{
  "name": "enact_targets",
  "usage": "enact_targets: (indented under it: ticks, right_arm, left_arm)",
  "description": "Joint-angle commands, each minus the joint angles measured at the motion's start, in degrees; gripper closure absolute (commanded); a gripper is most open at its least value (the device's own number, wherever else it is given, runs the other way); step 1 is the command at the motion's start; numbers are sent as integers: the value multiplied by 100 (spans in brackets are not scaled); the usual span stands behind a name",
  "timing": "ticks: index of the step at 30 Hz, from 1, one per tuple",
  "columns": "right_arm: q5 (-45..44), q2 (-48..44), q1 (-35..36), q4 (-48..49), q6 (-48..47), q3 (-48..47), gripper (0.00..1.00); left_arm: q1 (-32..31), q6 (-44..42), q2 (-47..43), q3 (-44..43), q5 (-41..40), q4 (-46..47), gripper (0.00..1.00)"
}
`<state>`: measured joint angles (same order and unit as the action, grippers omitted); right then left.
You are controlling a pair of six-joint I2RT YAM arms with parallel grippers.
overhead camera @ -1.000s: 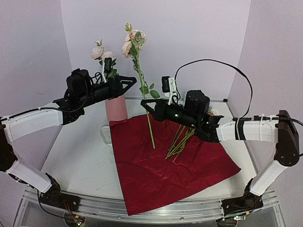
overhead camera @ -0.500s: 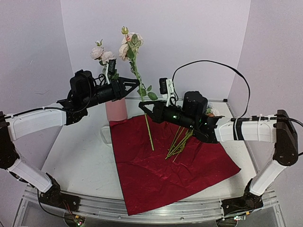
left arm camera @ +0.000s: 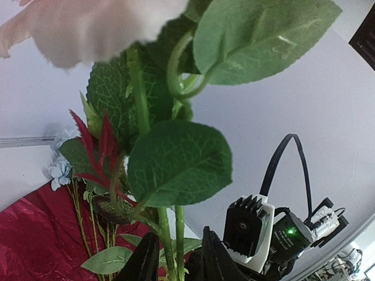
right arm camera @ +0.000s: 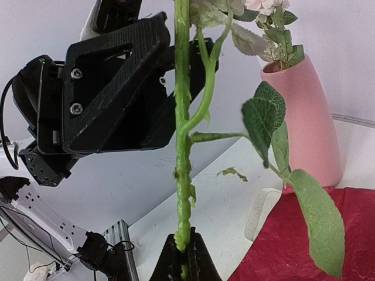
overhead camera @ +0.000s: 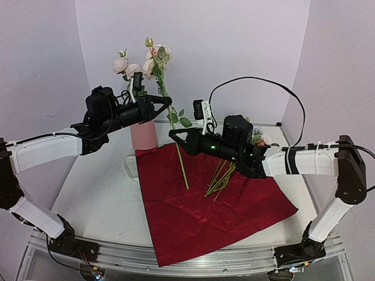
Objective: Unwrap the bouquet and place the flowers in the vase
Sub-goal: Insert the fake flower into the vase.
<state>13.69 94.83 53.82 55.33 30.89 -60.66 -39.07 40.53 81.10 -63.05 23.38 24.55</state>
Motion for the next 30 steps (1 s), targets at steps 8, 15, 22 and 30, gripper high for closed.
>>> enact_targets:
  ticks: [8, 15, 22, 30]
  right_arm:
    - [-136, -132, 37, 365, -127, -103, 45]
    - [-800, -748, 37, -149, -630, 259, 11]
    - [-1245, -1400, 40, -556, -1001, 559, 11]
    - [-1369, -1623, 40, -917, -1164, 527, 11]
  left_arm:
    - [-13, -494, -327, -73, -426, 280, 100]
    - [15, -2143, -974, -102, -1359, -63, 100]
    - [26, -3713, -943, -904, -3382, -137, 100]
    - [116, -4631, 32, -2518, -4388, -134, 100]
